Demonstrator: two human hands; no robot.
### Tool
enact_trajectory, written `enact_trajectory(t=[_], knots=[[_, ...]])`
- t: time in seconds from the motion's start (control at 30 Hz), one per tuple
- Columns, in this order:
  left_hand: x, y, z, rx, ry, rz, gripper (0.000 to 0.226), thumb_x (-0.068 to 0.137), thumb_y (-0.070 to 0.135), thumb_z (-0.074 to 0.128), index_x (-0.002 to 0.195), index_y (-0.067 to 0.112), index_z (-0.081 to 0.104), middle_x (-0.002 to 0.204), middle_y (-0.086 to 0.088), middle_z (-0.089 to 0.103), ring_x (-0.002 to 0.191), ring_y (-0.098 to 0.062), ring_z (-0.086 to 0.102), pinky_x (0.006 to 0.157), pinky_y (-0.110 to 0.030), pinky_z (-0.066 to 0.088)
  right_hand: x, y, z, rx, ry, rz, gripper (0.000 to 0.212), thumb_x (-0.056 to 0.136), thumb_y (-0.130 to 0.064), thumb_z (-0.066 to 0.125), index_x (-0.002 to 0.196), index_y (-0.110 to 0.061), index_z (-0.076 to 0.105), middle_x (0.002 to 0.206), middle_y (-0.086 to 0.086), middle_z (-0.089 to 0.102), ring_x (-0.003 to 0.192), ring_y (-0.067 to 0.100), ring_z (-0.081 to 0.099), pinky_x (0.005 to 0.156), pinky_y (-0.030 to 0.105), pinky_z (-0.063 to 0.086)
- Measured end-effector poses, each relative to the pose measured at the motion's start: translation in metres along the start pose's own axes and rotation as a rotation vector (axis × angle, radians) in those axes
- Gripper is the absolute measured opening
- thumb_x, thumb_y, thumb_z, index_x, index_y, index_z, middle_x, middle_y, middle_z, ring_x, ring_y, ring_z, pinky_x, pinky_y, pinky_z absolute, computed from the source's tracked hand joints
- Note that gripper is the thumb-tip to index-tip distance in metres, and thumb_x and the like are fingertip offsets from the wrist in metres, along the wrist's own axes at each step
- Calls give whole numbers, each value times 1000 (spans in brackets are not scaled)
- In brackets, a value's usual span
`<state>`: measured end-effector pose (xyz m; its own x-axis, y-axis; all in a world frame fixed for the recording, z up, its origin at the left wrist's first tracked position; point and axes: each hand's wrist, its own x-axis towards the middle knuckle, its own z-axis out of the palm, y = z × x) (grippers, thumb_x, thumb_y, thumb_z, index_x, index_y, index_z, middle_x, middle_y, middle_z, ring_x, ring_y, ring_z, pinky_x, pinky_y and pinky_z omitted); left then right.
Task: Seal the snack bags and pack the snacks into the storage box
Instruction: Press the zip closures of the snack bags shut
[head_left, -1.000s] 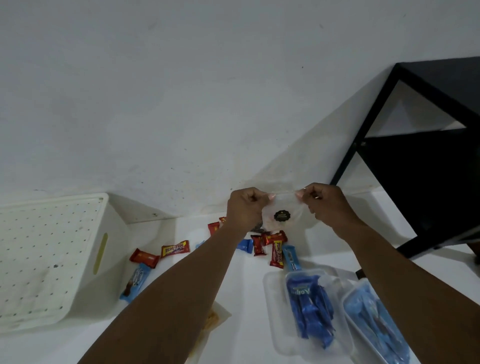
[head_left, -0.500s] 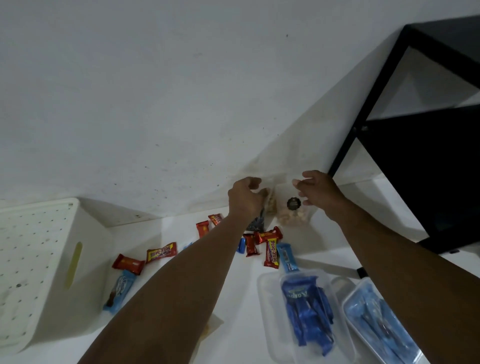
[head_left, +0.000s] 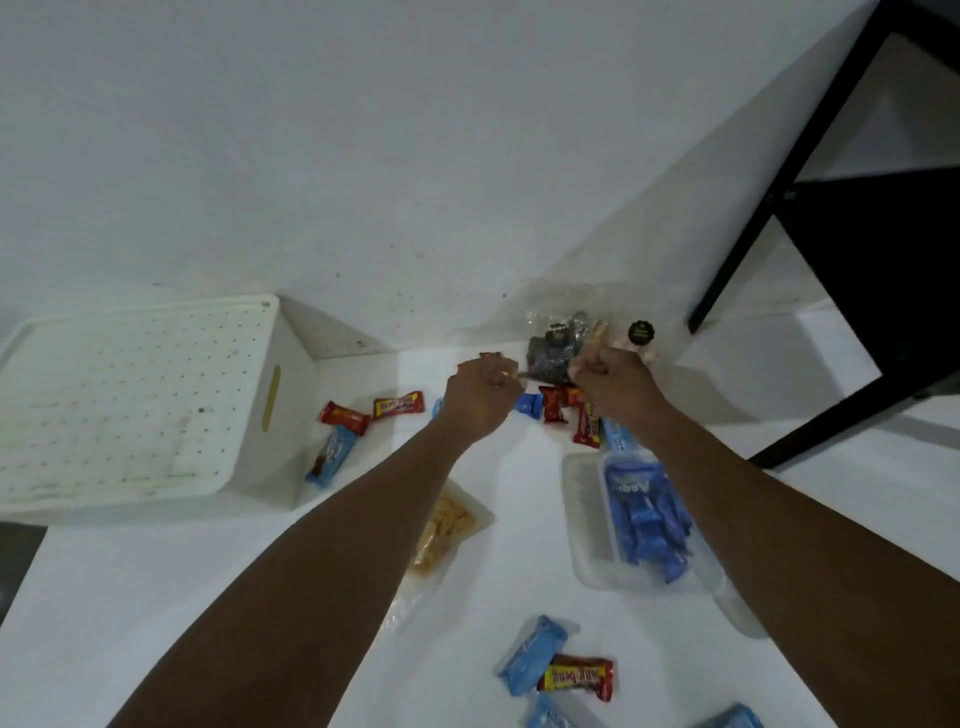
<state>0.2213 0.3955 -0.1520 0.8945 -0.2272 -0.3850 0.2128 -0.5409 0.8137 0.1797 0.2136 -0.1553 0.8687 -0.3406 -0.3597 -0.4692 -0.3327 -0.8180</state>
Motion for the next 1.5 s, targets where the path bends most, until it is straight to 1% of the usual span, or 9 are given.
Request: enact_trajectory(t=[0.1,0.3,0.47,0.7,0.83,1.03,1.17,1.37,1.5], knots=[[-41,-54,-25,72,92,-74,24,88,24,69,111,17,72,101,-5,73,97,-22,68,91,-32,52,-33,11,56,-53,-126,27,5,89,-19,66,85,-17,69,84,6,66,89,31,67,73,37,51],[-111,-160,-59,208,335,-300,35,89,31,67,123,23,63,123,-2,65,109,-20,63,92,-23,43,-105,52,147,-196,-283,121,41,85,-29,69,123,-17,58,122,7,62,109,24,62,81,27,45],[-141,-214,-67,314,120,-474,72,85,38,69,148,20,39,143,-16,48,131,-34,49,112,-41,40,-128,64,174,-134,-338,176,50,87,-24,67,133,-19,48,127,7,59,117,26,58,90,32,47],[-148,-223,-66,36,154,-547,34,83,25,75,114,17,67,115,-9,64,96,-22,62,80,-27,52,-123,54,165,131,-385,356,42,85,-23,66,125,-28,53,112,11,66,98,24,63,73,36,52],[-149,-185,-77,-267,32,-477,21,88,8,62,109,10,63,74,-7,63,52,-15,48,47,-21,33,-121,43,153,35,-412,317,39,83,-30,69,120,-27,56,120,9,63,110,27,62,73,34,55],[-123,-99,-89,-553,166,-392,18,94,3,47,96,12,62,67,-8,55,45,-14,44,43,-22,32,-128,-5,108,109,-489,86,36,86,-50,69,110,-24,66,115,-2,66,107,20,62,90,39,57],[-115,-48,-93,-689,167,-397,10,94,7,54,85,9,59,61,-4,52,43,-13,47,38,-22,32,-134,-31,83,71,-380,-193,22,86,-25,76,105,-17,68,101,-4,69,86,15,65,66,20,51],[-134,6,-112,-542,-40,-175,34,86,43,72,97,10,71,71,-4,59,58,-18,54,52,-26,38,-134,-70,38,194,-115,-359,20,85,-1,73,71,-14,68,56,-9,64,44,0,55,46,16,44],[-145,23,-117,-232,-31,183,30,74,50,82,95,28,77,99,-5,73,88,-28,65,76,-36,53,-137,-95,-5,196,-163,-420,11,86,-1,73,77,-8,71,64,-1,72,45,11,52,45,22,45]])
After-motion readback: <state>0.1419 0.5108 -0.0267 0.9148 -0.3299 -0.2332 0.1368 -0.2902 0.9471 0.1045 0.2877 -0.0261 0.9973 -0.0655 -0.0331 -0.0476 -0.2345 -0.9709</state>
